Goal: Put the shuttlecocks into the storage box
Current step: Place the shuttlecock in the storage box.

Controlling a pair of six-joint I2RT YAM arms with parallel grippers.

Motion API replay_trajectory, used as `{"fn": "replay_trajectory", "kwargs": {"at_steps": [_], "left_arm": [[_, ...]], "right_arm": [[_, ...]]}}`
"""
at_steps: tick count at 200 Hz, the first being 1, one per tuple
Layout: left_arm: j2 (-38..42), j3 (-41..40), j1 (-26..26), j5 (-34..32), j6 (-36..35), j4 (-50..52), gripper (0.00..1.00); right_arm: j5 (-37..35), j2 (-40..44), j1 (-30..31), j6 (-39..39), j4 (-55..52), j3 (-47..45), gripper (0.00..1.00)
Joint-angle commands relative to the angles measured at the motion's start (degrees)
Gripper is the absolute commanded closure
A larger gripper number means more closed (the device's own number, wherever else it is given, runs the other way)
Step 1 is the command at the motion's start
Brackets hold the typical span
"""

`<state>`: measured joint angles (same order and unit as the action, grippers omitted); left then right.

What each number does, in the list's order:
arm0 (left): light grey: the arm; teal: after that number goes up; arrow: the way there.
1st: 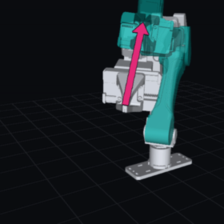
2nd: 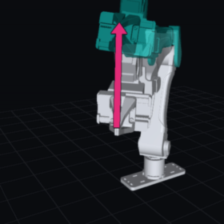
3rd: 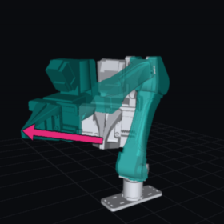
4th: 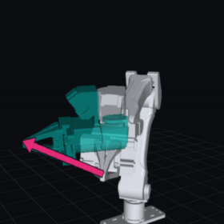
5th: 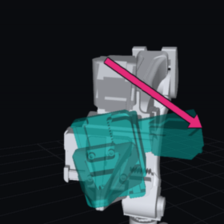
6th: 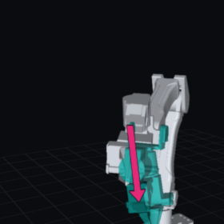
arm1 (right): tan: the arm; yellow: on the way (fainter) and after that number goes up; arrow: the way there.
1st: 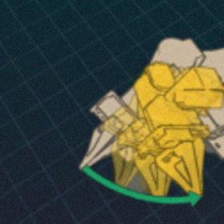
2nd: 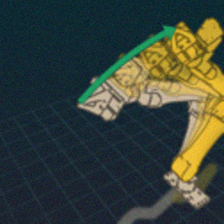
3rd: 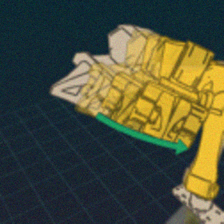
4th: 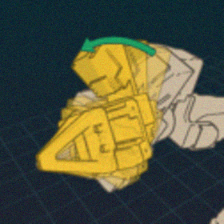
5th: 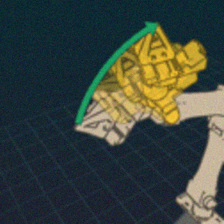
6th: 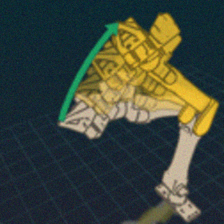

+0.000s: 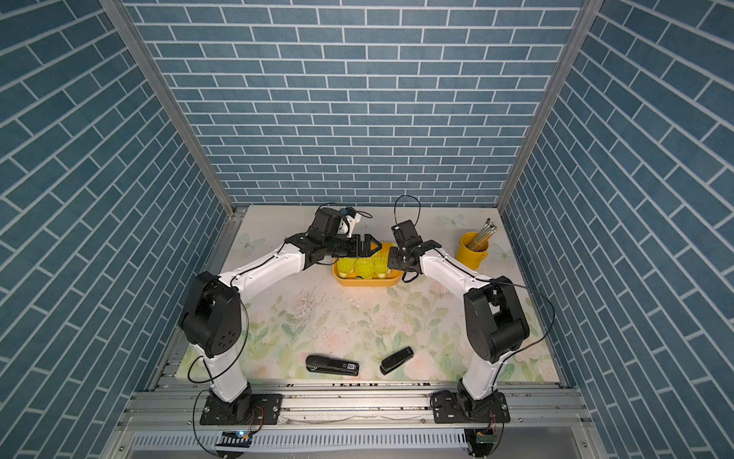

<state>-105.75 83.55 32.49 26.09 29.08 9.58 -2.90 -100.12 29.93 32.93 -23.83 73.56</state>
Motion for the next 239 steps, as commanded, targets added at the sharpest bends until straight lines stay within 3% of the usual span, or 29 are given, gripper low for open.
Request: {"fn": "replay_trajectory", "kwargs": {"at_steps": [1, 146, 178, 213, 239], "left_arm": [[-0.51, 0.13, -0.32, -0.64, -0.08, 0.49, 0.00], [0.02, -1.02, -0.66, -0.77, -0.43, 0.43, 0.00], [0.02, -1.11, -0.83, -0.77, -0.59, 0.42, 0.00], [0.31, -1.11, -0.98, -0.60, -0.74, 0.65, 0.00], [0.47, -1.20, -1.05, -0.60, -0.82, 0.66, 0.00]], "right_arm": [[0.33, -1.48, 0.12, -1.64, -2.26, 1.28, 0.78], [0.25, -4.38, 2.06, -2.56, -6.62, 3.74, 0.72], [0.70, -5.26, 2.06, -3.13, -7.56, 4.84, 0.62], [0.81, -4.56, 2.06, -3.65, -8.74, 5.23, 0.45], [0.25, -3.96, 1.95, -3.97, -9.37, 5.86, 0.43]]}}
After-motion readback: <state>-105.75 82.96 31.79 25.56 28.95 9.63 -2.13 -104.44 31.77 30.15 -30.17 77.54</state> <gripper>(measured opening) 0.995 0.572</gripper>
